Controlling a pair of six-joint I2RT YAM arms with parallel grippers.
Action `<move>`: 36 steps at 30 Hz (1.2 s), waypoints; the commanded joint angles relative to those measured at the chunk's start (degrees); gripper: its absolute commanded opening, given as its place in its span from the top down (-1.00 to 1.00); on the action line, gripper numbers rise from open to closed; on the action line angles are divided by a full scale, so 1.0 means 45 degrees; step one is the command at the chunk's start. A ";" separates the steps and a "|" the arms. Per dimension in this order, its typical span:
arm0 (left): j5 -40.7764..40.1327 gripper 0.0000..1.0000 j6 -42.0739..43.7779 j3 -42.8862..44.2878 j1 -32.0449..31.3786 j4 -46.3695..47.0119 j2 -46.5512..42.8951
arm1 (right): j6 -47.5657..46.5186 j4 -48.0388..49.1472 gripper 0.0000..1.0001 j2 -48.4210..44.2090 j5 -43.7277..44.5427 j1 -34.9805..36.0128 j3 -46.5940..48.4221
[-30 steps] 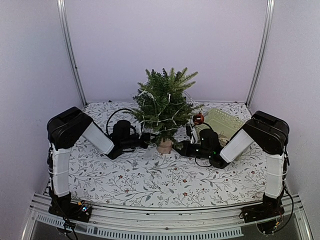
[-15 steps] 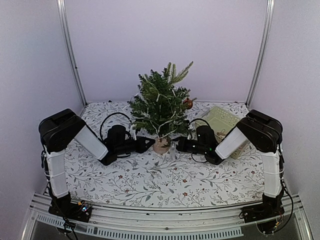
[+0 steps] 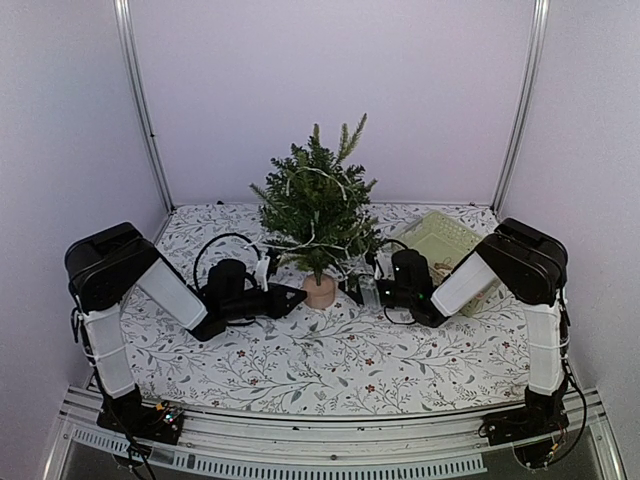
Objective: Decorate the small christmas tree
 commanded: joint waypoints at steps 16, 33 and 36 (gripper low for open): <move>-0.1128 0.25 0.0592 -0.0719 0.0849 -0.1245 -0.2796 | -0.1401 -0.4537 0.63 -0.5177 0.1516 -0.1478 -0.2226; -0.1532 0.16 0.1158 -0.0472 0.0882 -0.2617 -0.4364 | -0.6225 -1.2879 0.04 -0.8873 0.0489 -0.6580 0.0217; -0.1544 0.15 0.1217 -0.0330 0.0871 -0.2863 -0.4496 | -0.7166 -1.4298 0.05 -0.8176 0.0718 -0.6924 0.0856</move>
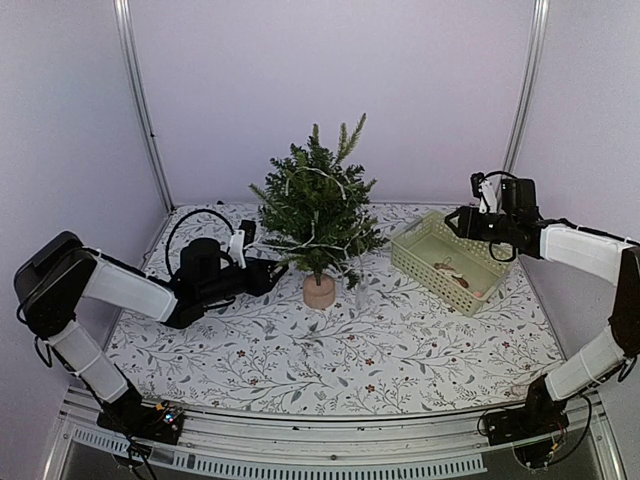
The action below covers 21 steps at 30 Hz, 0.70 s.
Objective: Decorate the small christmas tree
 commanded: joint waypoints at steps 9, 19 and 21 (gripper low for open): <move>0.0046 0.14 0.0351 0.0496 0.0107 -0.0821 -0.0492 | -0.2484 -0.4617 0.05 0.3039 0.0724 -0.0293 0.1583; 0.0069 0.14 0.0297 0.0784 0.0068 -0.0794 -0.0320 | -0.2505 -0.5032 0.14 0.4278 0.2047 0.0001 0.1577; 0.0059 0.14 0.0329 0.0854 0.0068 -0.0806 -0.0297 | -0.2526 -0.5054 0.17 0.4609 0.2205 0.0082 0.1591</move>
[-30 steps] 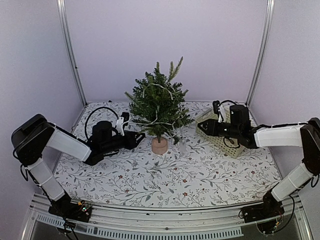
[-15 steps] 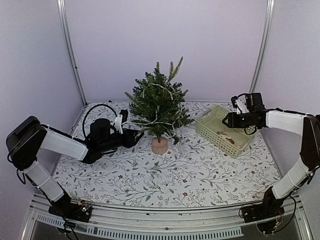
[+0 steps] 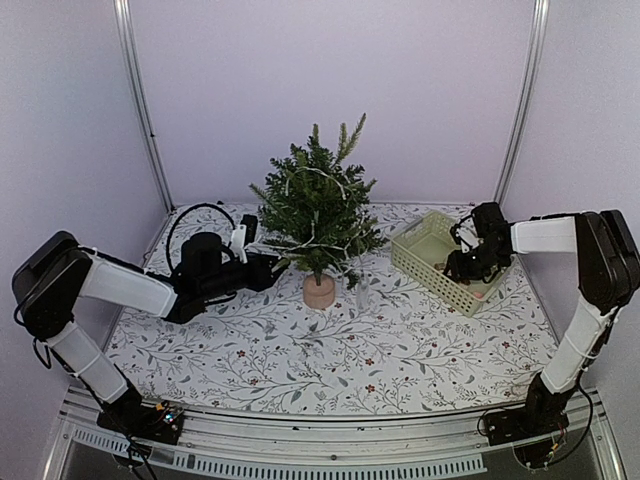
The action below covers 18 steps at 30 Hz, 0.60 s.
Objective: Decorate the small christmas tree
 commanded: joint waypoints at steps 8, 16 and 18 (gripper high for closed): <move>0.0012 0.14 0.0367 0.0586 0.0068 -0.0239 -0.0327 | -0.0094 -0.0578 0.82 0.0956 0.1525 0.0286 0.0560; -0.0256 0.13 0.0453 0.0364 0.0068 -0.0381 -0.0892 | 0.0034 -0.0074 1.00 -0.1891 0.1848 0.0265 0.0431; -0.0452 0.12 0.0500 0.0251 0.0068 -0.0402 -0.1145 | 0.0028 0.0178 1.00 -0.2670 0.1891 0.0256 0.0343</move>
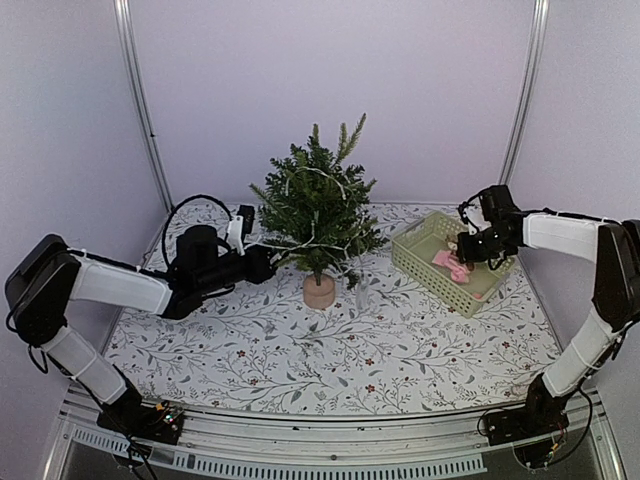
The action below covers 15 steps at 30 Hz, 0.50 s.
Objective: Decorate the small christmas tree
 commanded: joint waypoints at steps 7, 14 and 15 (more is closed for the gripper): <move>-0.1167 -0.01 0.0627 -0.0460 0.0068 -0.0575 -0.1873 | -0.0131 0.1436 1.00 -0.3526 -0.0159 0.0028 -0.0484; -0.1666 -0.15 0.1800 -0.1059 -0.0041 -0.0757 -0.3648 | -0.0277 0.3149 1.00 -0.5923 -0.4128 0.0080 -0.1825; -0.1659 -0.15 0.2041 -0.1149 -0.0090 -0.0747 -0.3956 | -0.0291 0.3635 1.00 -0.6418 -0.4778 0.0161 -0.2170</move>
